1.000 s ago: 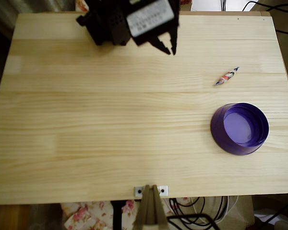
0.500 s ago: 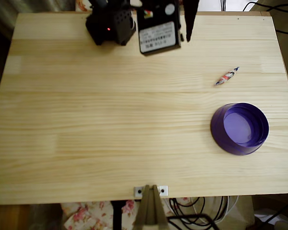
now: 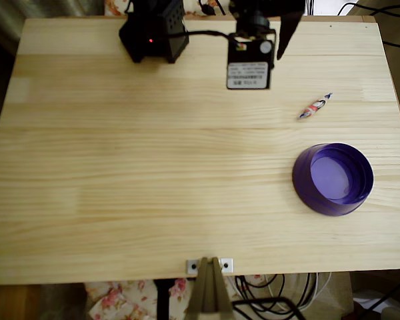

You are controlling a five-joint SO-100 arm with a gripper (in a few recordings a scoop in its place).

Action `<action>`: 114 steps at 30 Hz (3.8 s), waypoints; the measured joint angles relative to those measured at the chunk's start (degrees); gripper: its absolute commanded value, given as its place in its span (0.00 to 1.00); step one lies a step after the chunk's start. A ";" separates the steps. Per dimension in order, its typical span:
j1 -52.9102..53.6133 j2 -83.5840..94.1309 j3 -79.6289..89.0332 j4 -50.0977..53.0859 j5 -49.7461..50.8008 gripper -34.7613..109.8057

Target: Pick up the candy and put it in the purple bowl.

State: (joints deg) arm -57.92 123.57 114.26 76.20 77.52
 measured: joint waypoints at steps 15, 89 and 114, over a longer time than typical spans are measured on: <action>-1.67 -15.82 -8.79 -7.12 10.02 0.26; -7.03 -44.47 -32.87 -6.94 10.02 0.38; -5.98 -49.31 -31.99 -15.12 10.02 0.38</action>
State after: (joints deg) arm -63.90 74.27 82.27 61.08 87.54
